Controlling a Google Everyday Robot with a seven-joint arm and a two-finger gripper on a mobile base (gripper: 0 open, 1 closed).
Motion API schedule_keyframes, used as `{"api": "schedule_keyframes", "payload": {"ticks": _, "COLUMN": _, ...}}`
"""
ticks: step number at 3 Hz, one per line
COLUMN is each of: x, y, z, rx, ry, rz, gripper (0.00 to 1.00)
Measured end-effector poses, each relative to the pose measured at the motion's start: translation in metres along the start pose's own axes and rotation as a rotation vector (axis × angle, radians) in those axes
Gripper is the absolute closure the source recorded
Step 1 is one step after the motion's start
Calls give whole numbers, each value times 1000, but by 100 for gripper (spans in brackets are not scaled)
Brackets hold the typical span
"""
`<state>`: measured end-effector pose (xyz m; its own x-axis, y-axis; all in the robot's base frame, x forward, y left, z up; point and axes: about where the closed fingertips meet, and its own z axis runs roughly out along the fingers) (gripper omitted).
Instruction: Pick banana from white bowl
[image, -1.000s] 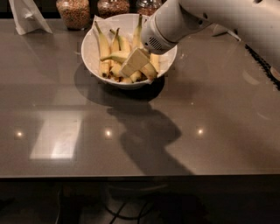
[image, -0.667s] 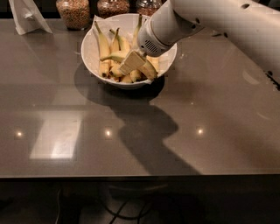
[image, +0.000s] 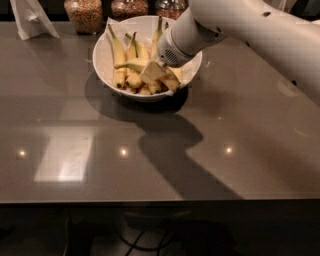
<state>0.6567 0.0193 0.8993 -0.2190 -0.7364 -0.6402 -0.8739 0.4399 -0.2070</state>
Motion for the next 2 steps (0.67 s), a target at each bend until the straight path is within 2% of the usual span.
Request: {"api": "schedule_keyframes", "payload": {"ticks": 2, "x": -1, "y": -8, "z": -9, "rx": 33, "ry": 18, "rz": 4, "gripper": 98}}
